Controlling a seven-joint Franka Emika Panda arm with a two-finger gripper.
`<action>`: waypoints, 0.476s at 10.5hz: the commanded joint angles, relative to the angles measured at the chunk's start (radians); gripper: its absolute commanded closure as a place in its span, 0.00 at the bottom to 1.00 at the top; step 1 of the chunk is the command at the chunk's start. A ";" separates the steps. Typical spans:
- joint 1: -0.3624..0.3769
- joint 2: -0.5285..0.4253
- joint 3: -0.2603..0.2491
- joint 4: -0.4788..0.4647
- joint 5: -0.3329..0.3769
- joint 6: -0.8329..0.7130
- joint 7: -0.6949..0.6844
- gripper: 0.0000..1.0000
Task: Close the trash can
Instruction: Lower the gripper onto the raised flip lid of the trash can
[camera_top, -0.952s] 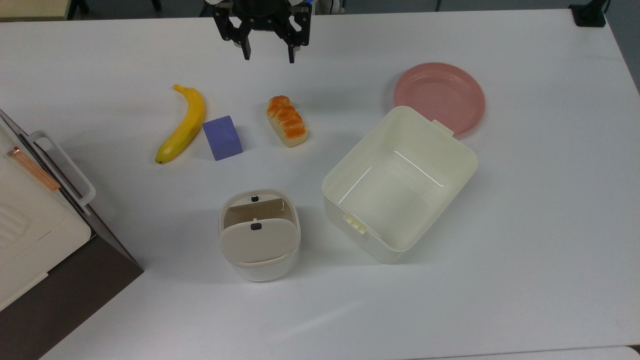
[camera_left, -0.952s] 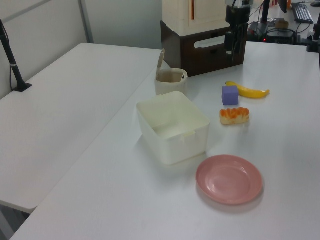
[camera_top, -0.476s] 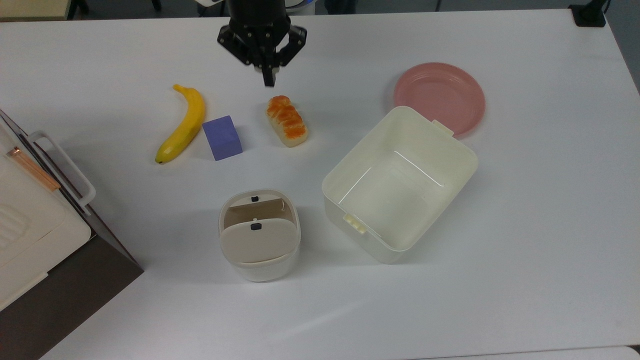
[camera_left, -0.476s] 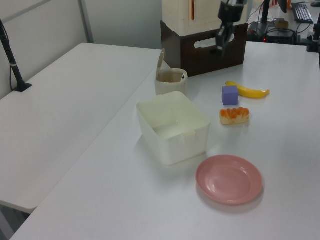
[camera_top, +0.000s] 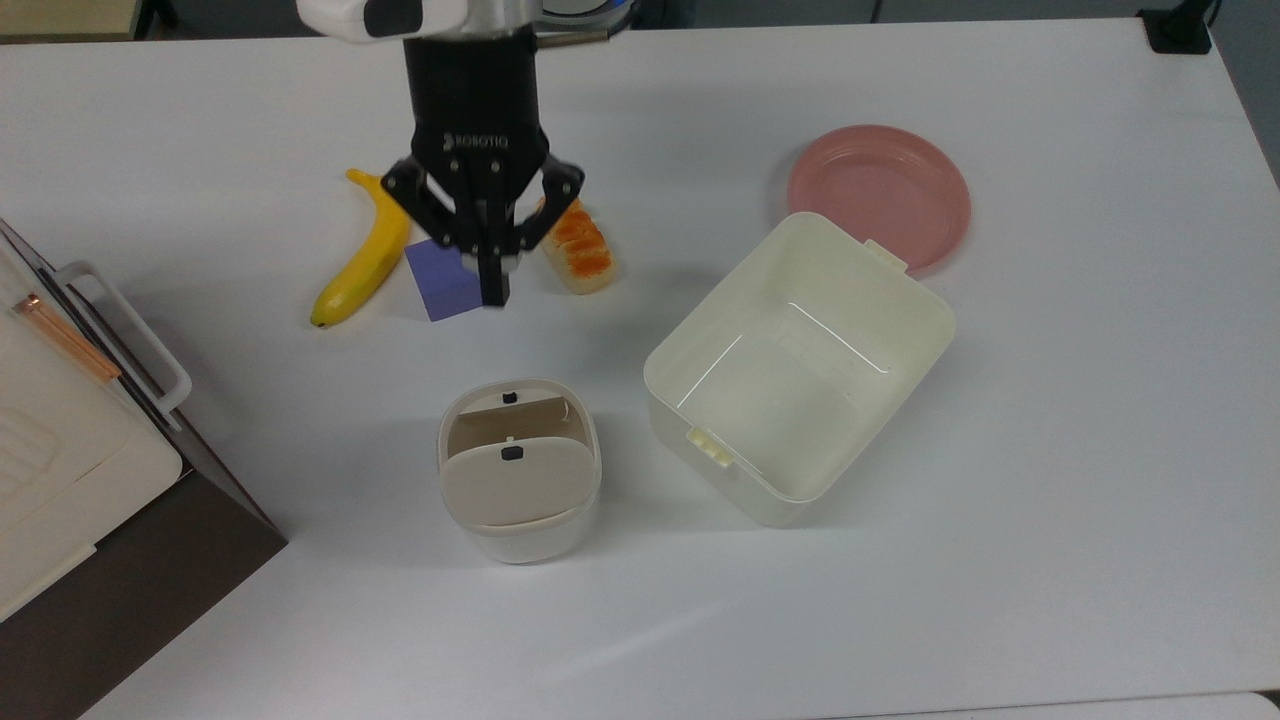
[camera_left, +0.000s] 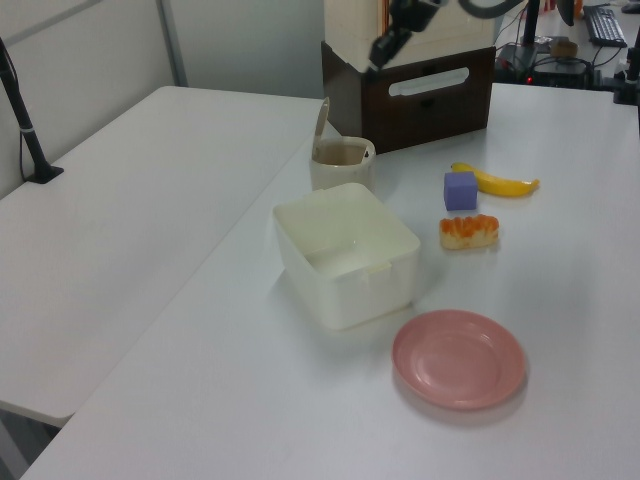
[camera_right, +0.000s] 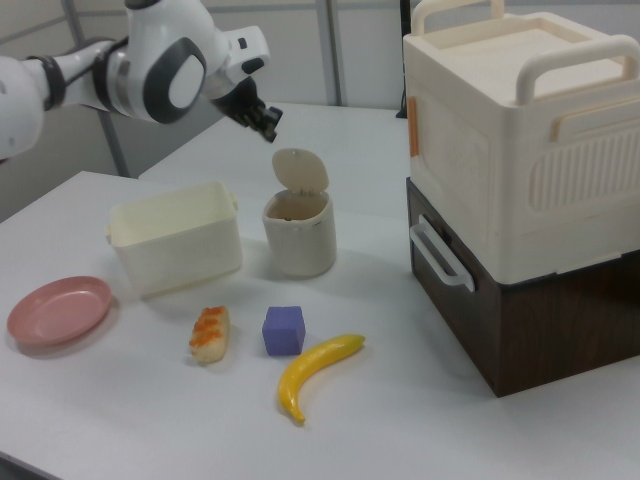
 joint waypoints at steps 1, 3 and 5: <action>0.009 0.186 -0.007 0.171 -0.002 0.205 0.070 1.00; 0.007 0.284 -0.012 0.297 -0.071 0.235 0.088 1.00; 0.012 0.323 -0.010 0.322 -0.082 0.237 0.088 1.00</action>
